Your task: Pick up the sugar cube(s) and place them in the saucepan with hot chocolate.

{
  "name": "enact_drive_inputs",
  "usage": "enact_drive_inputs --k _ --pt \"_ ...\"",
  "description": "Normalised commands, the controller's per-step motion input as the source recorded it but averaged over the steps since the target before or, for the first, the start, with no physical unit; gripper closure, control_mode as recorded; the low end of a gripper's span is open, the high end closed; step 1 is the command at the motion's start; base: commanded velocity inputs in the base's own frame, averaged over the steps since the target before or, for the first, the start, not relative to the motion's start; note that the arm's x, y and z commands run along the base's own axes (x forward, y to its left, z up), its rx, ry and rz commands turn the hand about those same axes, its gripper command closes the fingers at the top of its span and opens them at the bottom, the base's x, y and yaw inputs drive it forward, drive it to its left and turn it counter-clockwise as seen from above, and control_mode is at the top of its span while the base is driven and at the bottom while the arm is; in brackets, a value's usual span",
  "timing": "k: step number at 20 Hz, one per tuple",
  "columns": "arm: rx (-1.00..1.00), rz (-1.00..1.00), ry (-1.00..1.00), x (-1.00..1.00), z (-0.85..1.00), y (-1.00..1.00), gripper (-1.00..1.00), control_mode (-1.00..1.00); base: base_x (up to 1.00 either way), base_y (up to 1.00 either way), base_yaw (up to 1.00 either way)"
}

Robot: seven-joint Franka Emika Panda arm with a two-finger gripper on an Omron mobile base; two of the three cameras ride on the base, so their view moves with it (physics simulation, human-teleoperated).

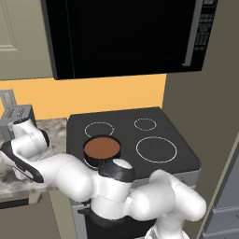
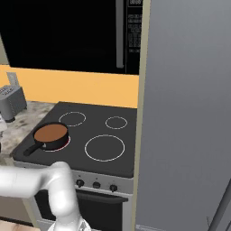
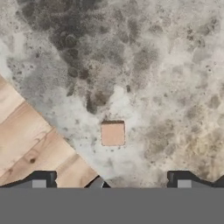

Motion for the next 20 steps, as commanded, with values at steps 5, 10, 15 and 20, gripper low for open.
enact_drive_inputs --k 5,10,15,20 --pt "-0.06 0.0 0.16 0.24 -0.4 0.2 -1.0 -1.0 0.0 0.0 0.0" --pt "-0.03 0.01 0.06 0.11 -0.27 0.21 -1.0 -1.0 0.0 0.0 0.0" --pt "-0.01 0.07 0.0 0.0 -0.28 0.19 -1.0 -1.0 0.0 0.0 0.0" --pt "0.0 0.01 0.0 -0.13 -0.26 0.01 -1.0 -1.0 0.0 0.0 0.0"
